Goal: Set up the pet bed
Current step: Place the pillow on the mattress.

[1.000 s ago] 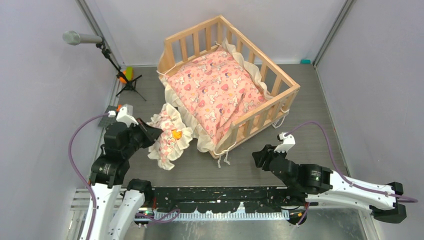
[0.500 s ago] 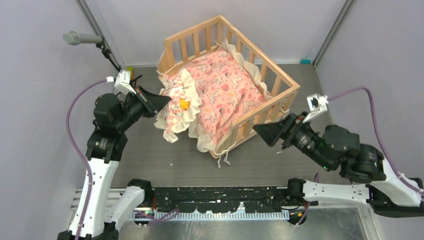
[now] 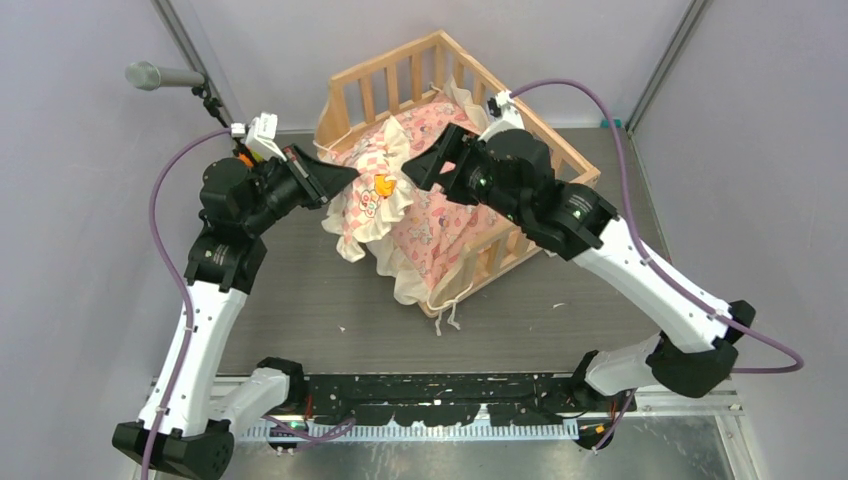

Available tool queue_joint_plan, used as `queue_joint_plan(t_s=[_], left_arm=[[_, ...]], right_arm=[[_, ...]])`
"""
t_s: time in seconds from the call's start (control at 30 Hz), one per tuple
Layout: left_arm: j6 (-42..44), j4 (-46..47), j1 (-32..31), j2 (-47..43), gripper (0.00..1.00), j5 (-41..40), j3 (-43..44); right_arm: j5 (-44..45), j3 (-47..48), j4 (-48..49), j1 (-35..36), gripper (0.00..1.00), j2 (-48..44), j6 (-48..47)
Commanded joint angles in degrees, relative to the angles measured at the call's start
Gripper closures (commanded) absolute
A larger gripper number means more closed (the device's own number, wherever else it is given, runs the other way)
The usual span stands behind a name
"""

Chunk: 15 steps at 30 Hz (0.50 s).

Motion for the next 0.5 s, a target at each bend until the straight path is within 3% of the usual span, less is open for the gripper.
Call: queue_joint_plan(t_s=[0.0, 0.47], left_arm=[[0.64, 5.51, -0.75, -0.59, 1.0, 3.04, 2.5], [1.71, 8.47, -3.02, -0.83, 1.0, 4.11, 0.78]], right_arm=[[-11.36, 2.99, 7.12, -4.37, 0.18, 2.06, 5.4], [-22.49, 1.06, 12.38, -7.28, 0.18, 7.13, 10.24]])
